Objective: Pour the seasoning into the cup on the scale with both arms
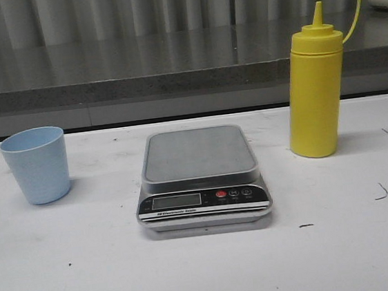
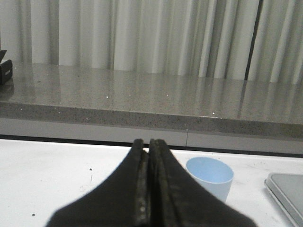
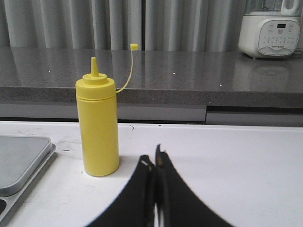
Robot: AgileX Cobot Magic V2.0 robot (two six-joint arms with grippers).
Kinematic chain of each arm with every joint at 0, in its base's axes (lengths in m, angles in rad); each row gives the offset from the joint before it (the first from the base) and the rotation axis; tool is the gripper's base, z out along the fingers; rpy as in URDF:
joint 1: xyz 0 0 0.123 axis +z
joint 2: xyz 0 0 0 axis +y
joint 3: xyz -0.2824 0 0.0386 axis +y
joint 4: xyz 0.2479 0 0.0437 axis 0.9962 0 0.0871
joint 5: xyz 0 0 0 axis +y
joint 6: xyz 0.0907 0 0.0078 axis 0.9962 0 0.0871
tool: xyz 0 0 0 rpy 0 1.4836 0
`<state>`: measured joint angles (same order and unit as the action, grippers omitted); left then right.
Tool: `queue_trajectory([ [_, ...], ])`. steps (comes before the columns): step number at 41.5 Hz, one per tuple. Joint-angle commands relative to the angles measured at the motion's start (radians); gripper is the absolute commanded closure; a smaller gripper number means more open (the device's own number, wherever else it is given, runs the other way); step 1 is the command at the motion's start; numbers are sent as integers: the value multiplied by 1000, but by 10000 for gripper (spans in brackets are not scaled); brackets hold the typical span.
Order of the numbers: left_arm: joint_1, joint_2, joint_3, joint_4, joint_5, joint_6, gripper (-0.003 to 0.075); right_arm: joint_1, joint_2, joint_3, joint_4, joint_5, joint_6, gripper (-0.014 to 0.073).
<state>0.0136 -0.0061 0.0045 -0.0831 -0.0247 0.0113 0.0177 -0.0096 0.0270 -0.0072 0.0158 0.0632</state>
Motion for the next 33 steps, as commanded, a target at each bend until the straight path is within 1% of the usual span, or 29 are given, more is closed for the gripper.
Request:
queue_trajectory([
  [1,2,-15,-12,-9,-108,1,740,-4,-17,-48,-8,-51,-3,713],
  [4,2,-14,-71,-9,-90,1,740,-4,-17,-106,-16,-5,-12,713],
  [7,2,-7,-156,-9,-28,1,740,-4,-10,-178,-31,56,-24,713],
  [13,2,60,-365,-9,176,1,740,-4,52,-344,-45,186,-24,713],
  [19,2,191,-568,-9,383,1,740,-4,169,-510,-45,315,-24,713],
  [23,2,286,-669,-9,502,1,740,-4,259,-603,-45,395,-24,713],
  [27,2,367,-721,-9,573,1,740,-4,341,-669,-45,478,-24,713],
  [33,2,459,-723,-9,585,1,740,-4,447,-678,-45,515,-24,713],
])
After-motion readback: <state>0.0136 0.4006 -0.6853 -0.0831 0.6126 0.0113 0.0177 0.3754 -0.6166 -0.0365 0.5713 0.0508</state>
